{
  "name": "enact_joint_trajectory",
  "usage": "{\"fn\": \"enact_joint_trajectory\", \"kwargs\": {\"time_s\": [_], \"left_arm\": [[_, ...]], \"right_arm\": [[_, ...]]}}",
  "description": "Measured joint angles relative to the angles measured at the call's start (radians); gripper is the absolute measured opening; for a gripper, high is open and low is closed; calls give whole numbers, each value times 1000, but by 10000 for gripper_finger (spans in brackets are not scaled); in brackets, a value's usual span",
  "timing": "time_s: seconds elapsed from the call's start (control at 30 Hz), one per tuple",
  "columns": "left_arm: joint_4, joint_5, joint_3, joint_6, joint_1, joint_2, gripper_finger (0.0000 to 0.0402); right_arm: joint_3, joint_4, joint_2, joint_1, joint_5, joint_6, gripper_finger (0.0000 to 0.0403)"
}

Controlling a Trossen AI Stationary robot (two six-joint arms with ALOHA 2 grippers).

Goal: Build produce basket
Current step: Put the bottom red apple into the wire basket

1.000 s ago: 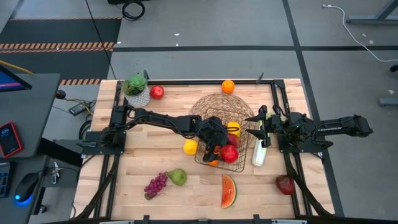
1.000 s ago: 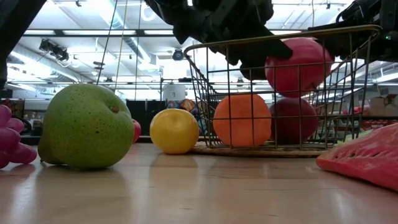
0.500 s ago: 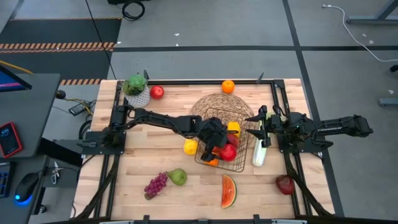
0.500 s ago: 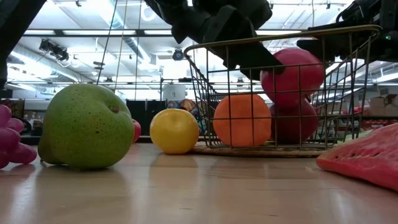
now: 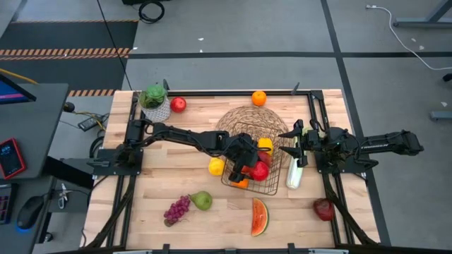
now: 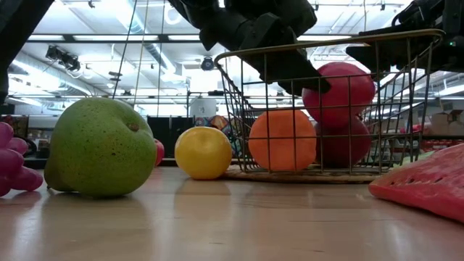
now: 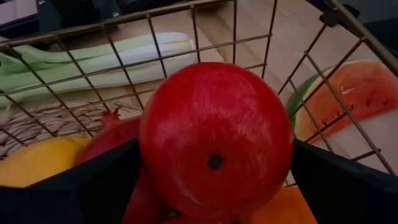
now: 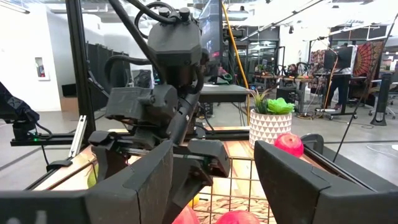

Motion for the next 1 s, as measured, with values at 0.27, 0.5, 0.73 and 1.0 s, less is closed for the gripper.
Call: {"fn": "enact_joint_trajectory", "kwargs": {"time_s": [0.27, 0.5, 0.73, 1.0], "left_arm": [[31, 2, 0, -48, 0, 0, 400], [55, 12, 0, -41, -2, -1, 400], [60, 31, 0, -20, -5, -1, 400], [63, 30, 0, -20, -15, -1, 400]], "right_arm": [[0, 0, 0, 0, 0, 0, 231], [0, 0, 0, 0, 0, 0, 231], [0, 0, 0, 0, 0, 0, 231], [0, 0, 0, 0, 0, 0, 231]]}}
